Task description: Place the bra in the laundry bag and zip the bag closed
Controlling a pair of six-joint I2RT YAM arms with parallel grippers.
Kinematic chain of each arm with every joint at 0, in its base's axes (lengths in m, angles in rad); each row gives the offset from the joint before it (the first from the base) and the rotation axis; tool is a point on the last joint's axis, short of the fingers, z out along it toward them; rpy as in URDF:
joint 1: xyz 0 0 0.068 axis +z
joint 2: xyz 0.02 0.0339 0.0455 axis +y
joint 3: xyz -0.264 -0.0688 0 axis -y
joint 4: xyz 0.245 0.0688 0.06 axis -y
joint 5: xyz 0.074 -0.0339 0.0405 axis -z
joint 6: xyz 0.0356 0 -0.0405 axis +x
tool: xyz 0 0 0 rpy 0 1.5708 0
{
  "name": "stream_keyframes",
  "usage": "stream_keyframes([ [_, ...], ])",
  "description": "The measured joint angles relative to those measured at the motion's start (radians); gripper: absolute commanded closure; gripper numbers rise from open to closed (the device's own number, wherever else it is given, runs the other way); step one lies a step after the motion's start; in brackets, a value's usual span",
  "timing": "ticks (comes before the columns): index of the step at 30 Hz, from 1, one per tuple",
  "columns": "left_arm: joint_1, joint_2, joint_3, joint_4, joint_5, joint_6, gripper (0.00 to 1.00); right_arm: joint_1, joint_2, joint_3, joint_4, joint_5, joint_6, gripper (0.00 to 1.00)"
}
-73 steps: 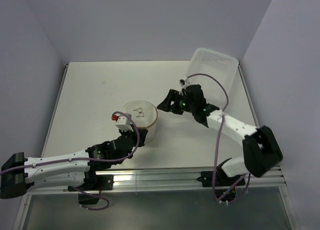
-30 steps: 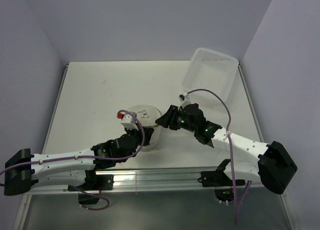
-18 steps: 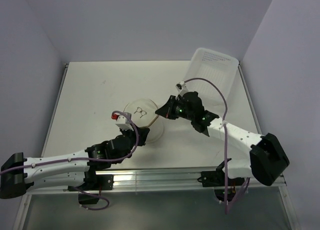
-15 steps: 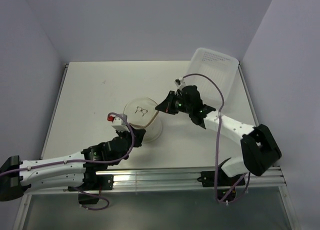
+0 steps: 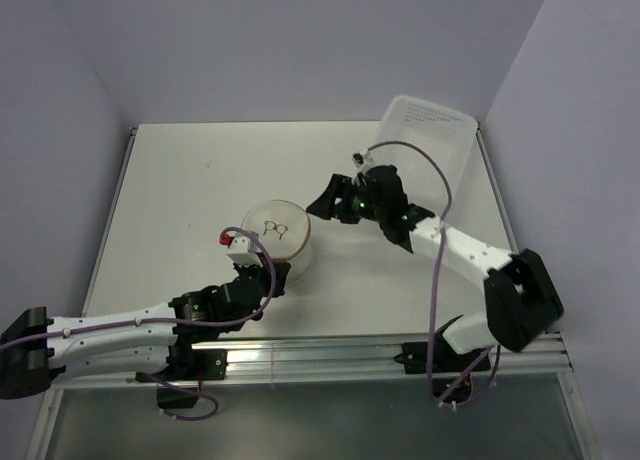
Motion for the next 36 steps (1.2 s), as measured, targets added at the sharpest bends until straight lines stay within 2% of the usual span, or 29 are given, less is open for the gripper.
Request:
stream_keyframes([
  [1,0.000,0.020,0.008,0.011,0.003,0.003,1.00,0.010,-0.054,-0.050,0.007,0.020,0.009,0.19],
  [6,0.000,0.054,0.026,0.067,0.010,0.012,1.00,0.074,-0.288,-0.254,0.030,0.067,0.068,0.20],
  [8,0.000,0.068,0.032,0.082,0.021,0.013,1.00,0.095,-0.311,-0.285,0.034,0.071,0.085,0.22],
  [11,0.000,0.082,0.032,0.101,0.037,0.013,1.00,0.123,-0.298,-0.293,0.054,0.071,0.112,0.33],
  [14,0.000,0.093,0.033,0.113,0.053,0.013,1.00,0.146,-0.254,-0.289,0.103,0.050,0.132,0.55],
  [15,0.000,0.097,0.034,0.113,0.058,0.014,1.00,0.151,-0.230,-0.286,0.121,0.041,0.138,0.80],
  [16,0.000,0.100,0.035,0.113,0.061,0.014,1.00,0.156,-0.207,-0.284,0.136,0.032,0.138,0.90],
  [18,0.000,0.101,0.036,0.106,0.067,0.021,1.00,0.154,-0.167,-0.277,0.153,0.022,0.158,1.00],
  [22,0.000,0.087,0.036,0.074,0.067,0.032,1.00,0.133,-0.107,-0.253,0.185,-0.017,0.175,1.00],
  [26,0.000,-0.001,0.036,-0.012,0.050,0.027,1.00,0.053,-0.054,-0.213,0.185,-0.040,0.166,1.00],
  [28,0.001,-0.052,0.035,-0.053,0.037,0.013,1.00,0.005,-0.003,-0.163,0.173,-0.105,0.160,1.00],
  [33,0.005,-0.189,0.019,-0.196,-0.011,-0.054,1.00,0.005,0.086,-0.037,0.125,-0.226,0.119,1.00],
  [36,0.005,-0.241,0.013,-0.227,-0.024,-0.076,1.00,0.008,0.103,-0.006,0.103,-0.272,0.102,1.00],
])
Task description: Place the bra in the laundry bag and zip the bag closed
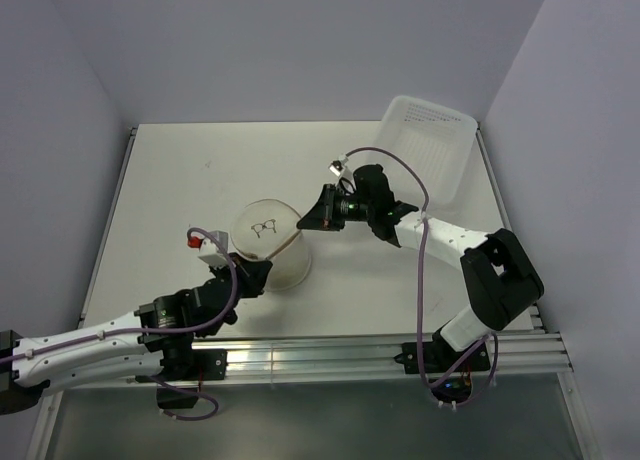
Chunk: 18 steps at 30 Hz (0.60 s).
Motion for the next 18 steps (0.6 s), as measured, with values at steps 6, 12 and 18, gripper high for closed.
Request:
stream_keyframes([
  [6,0.000,0.031,0.000,-0.004,-0.006,0.014,0.52,0.000,0.000,0.001,-0.023,-0.004,-0.029,0.84],
  [12,-0.006,0.039,0.121,-0.100,-0.051,0.091,0.02,-0.049,0.000,0.033,-0.109,0.172,-0.100,0.01],
  [18,-0.006,-0.010,0.349,-0.139,-0.115,0.164,0.01,-0.032,-0.098,0.105,-0.261,0.292,-0.183,0.00],
])
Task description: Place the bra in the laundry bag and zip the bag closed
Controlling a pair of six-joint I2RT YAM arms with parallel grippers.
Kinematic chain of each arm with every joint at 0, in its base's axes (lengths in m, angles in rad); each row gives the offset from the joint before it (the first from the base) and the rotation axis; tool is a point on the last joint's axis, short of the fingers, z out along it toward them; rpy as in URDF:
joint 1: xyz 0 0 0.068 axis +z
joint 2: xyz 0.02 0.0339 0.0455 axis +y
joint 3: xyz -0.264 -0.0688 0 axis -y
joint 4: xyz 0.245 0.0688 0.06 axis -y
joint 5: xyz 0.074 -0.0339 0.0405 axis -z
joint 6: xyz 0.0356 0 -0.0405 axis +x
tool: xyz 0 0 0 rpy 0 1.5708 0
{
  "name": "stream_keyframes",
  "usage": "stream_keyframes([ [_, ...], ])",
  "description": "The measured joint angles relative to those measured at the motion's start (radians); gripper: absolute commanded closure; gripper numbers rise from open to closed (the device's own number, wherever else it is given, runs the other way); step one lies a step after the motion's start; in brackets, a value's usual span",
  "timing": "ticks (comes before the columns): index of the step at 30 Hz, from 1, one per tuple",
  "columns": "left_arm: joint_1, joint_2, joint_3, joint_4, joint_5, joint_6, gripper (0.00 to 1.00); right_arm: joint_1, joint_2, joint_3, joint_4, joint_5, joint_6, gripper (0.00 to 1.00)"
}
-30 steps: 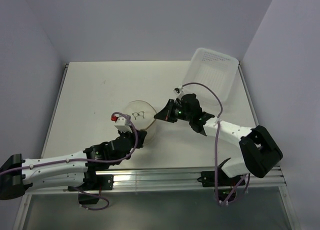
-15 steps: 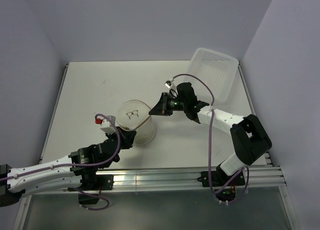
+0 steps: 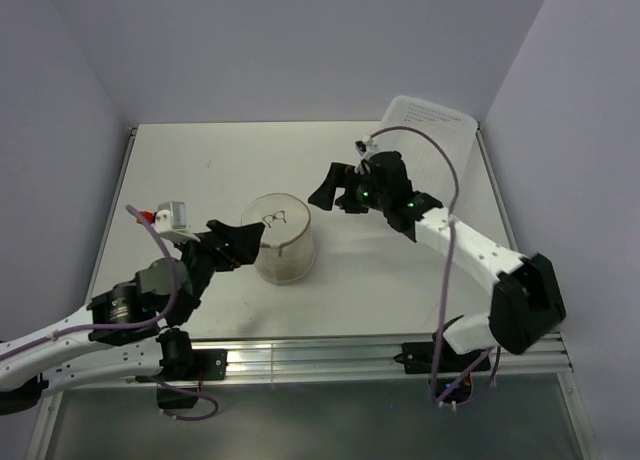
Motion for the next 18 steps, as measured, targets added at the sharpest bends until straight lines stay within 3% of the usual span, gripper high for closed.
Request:
stream_keyframes([
  [6,0.000,-0.056,0.055,-0.082,-0.005,0.014,0.01,0.012,-0.436,-0.090,-0.025,0.147,-0.056,0.00],
  [11,0.000,-0.149,0.033,-0.196,-0.024,-0.025,0.01,0.013,-0.809,-0.359,0.050,0.273,-0.053,0.00],
  [15,0.000,-0.270,-0.037,-0.259,-0.032,-0.060,0.01,0.015,-0.995,-0.602,0.002,0.380,-0.032,0.00],
  [18,0.000,-0.331,-0.085,-0.298,-0.031,-0.076,0.01,0.015,-1.090,-0.665,-0.068,0.440,-0.028,0.00],
])
